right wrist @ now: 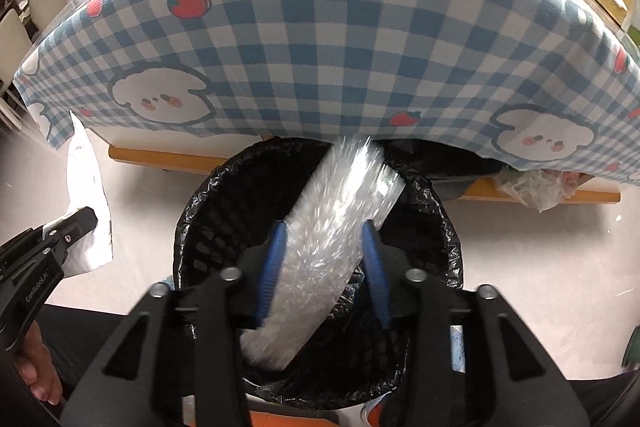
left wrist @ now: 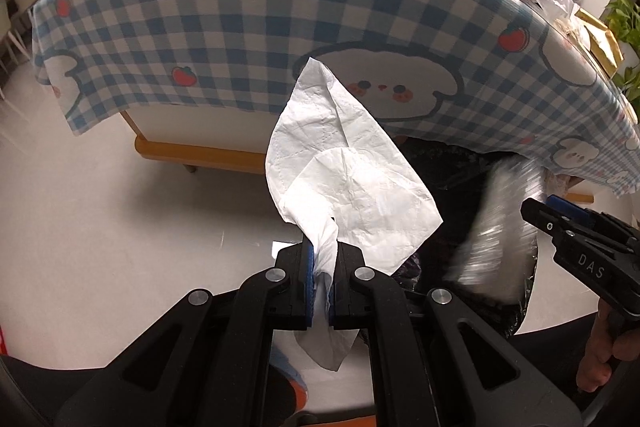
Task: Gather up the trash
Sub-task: 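Open the right tool to drop the bubble wrap into the bin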
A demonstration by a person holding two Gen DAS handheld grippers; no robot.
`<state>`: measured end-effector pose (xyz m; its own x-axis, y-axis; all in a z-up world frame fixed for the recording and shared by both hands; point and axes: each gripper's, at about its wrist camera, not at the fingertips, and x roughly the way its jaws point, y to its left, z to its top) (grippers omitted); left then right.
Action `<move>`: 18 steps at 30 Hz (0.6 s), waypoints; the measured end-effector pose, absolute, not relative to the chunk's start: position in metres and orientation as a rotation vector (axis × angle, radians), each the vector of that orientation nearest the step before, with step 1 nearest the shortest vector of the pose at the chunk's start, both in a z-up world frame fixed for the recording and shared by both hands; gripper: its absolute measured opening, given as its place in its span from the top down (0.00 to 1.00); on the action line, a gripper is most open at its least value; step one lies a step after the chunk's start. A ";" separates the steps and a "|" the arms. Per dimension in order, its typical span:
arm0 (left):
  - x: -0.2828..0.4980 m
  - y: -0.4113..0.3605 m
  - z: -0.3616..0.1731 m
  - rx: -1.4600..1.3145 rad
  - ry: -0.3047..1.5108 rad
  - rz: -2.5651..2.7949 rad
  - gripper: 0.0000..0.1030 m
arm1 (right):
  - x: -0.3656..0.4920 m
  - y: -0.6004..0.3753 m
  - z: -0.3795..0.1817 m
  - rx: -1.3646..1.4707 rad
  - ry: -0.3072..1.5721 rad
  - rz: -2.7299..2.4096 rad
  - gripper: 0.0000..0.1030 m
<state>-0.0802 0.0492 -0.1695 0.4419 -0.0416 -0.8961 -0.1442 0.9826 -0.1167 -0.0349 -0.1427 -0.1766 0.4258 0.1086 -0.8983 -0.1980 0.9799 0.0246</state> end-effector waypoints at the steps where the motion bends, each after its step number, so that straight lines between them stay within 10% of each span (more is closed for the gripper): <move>1: -0.080 0.049 -0.169 -0.187 1.112 0.061 0.97 | -0.035 -0.143 -0.175 -0.092 1.106 0.192 0.48; 8: -0.072 0.042 -0.160 -0.182 1.103 0.048 0.97 | -0.033 -0.156 -0.162 -0.069 1.059 0.167 0.20; 18: -0.061 0.010 -0.149 -0.152 1.091 -0.007 0.97 | -0.035 -0.187 -0.151 -0.065 1.018 0.122 0.09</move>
<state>-0.0613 0.0104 -0.1486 0.4627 -0.0806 -0.8829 -0.0691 0.9896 -0.1266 -0.0354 -0.1866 -0.1509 0.5193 0.0716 -0.8516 -0.1321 0.9912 0.0028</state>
